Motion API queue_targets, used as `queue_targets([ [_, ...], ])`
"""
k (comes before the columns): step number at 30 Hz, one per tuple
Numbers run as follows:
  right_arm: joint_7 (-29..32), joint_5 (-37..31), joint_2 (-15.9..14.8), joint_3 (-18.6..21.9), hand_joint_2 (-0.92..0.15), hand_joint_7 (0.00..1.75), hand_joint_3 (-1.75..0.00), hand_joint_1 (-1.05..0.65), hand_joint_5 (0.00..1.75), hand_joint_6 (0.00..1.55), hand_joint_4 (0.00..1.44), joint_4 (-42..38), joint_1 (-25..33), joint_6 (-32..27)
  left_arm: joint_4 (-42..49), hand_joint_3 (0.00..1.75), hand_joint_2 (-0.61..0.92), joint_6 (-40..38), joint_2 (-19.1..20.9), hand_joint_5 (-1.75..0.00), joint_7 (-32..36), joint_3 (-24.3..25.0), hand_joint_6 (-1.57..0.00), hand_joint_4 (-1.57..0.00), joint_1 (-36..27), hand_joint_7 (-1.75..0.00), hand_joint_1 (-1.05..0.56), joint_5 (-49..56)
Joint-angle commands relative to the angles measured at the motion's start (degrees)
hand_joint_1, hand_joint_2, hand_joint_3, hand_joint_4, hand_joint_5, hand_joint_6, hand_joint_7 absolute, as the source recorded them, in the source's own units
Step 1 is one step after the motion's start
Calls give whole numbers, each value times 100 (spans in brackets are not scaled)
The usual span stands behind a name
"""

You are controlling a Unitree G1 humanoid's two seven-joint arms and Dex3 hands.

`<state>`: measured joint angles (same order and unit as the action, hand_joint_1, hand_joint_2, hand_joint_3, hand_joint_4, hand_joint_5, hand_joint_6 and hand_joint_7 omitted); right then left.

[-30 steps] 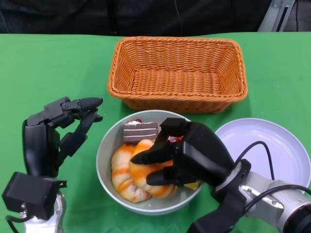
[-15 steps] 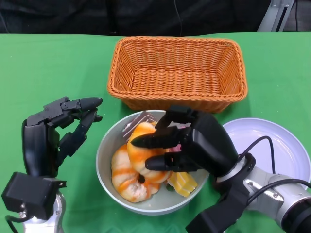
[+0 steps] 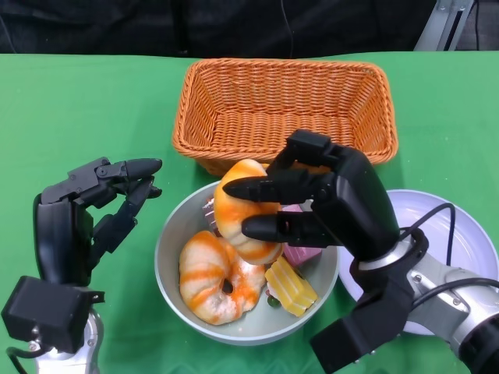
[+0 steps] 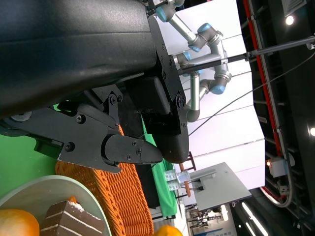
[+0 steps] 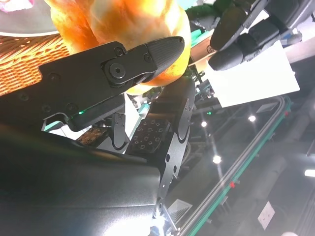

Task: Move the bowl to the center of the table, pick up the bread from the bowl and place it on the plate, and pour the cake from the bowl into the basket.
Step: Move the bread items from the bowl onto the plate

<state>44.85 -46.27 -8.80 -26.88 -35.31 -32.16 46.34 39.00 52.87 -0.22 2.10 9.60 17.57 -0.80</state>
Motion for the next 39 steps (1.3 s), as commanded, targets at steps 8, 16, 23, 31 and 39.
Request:
queue_targets([
  [8, -335, 509, -146, 555, -87, 18, -1, -18, 138, 122, 79, 524, 395, 52, -129, 22, 92, -207, -1, -108, -123, 41, -111, -86, 27, -41, -23, -421],
  [16, -1140, 1290, -209, 1056, -91, 96, -2, -17, 140, 81, 74, 981, 851, 101, -343, 23, 92, -530, -58, -110, -414, 33, -111, -86, -15, -42, -23, -892],
  [23, -1617, 1825, -185, 1648, -91, 101, -1, -16, 136, 81, 78, 1849, 1407, -157, -514, 21, 92, -651, -47, -111, -404, 54, -111, -86, -72, -43, -24, -854],
  [31, -2023, 2309, -41, 2203, -91, 108, -2, -16, 153, 76, 71, 2605, 1764, -642, -590, 21, 92, -689, -62, -111, -391, 48, -110, -86, -103, -44, -24, -817],
  [39, -2337, 2500, -163, 2672, -91, 116, -3, -12, 164, 72, 69, 2931, 2094, -899, -636, 21, 92, -758, -57, -111, -415, 55, -109, -86, -102, -45, -24, -824],
])
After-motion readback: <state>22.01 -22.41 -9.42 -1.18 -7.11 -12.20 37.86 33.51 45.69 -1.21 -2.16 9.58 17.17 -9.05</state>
